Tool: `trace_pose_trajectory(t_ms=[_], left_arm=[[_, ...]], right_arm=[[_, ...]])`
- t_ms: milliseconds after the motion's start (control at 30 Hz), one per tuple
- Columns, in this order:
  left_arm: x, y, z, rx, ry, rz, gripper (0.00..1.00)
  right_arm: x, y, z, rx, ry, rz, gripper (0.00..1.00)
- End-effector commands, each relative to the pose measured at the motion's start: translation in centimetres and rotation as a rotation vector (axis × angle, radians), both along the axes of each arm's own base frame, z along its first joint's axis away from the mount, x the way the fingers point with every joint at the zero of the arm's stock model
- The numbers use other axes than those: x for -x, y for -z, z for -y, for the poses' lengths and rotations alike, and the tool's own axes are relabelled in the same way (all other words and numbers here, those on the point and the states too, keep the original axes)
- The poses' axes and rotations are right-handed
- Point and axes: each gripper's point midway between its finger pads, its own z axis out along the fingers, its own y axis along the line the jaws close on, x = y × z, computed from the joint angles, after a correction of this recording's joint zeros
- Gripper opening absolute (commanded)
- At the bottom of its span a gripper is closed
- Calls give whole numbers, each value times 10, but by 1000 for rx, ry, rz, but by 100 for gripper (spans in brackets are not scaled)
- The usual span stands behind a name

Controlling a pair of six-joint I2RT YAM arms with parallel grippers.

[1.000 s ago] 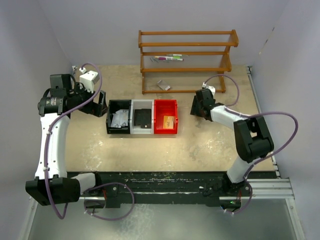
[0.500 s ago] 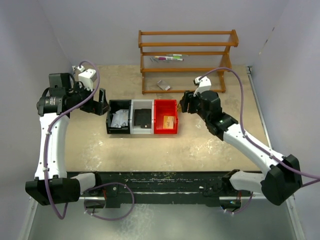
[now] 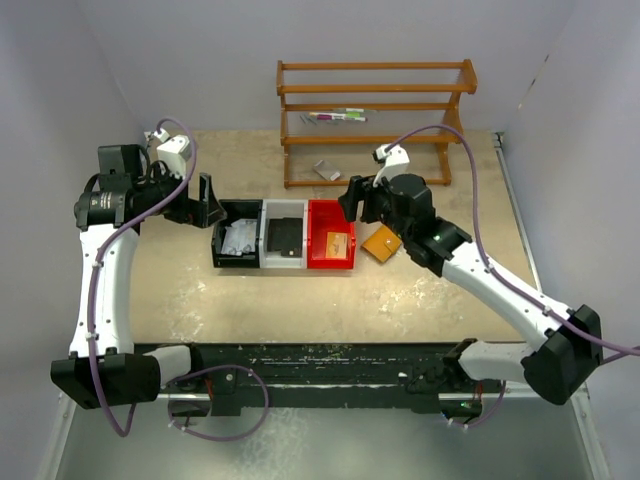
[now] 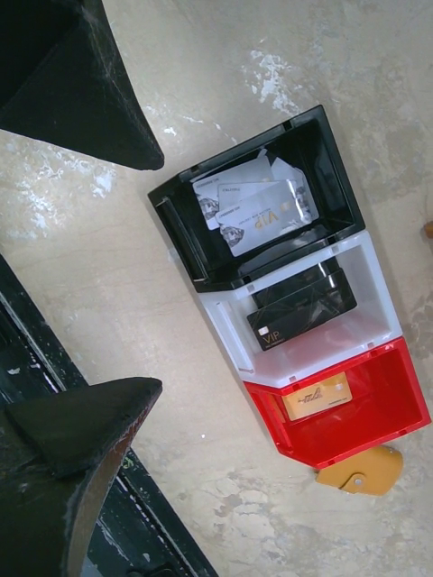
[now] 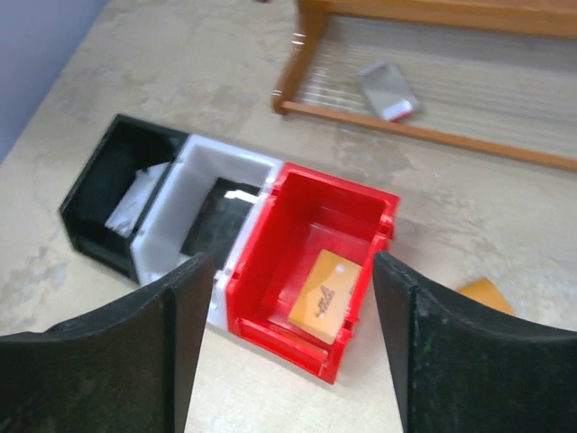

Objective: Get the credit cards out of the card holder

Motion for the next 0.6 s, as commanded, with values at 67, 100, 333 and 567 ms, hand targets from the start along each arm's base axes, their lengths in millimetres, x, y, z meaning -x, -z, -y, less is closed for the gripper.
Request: trace_pose_trajectory(t_ms=[67,100,333,567], left_arm=[[0,-15,1,-8,19,78,99],[0,-15,0,-13,21,79,99],[5,-8,0,-30,38,67,99],[11,-11,4,-21,64,80,99]], right_arm=[[-17,55,71,-25,360,-267,78],[-15,68,81,-40,388,-318,80],[-9,141,107,56,567,-539,93],[-33,180,100,43,673,-641,100]])
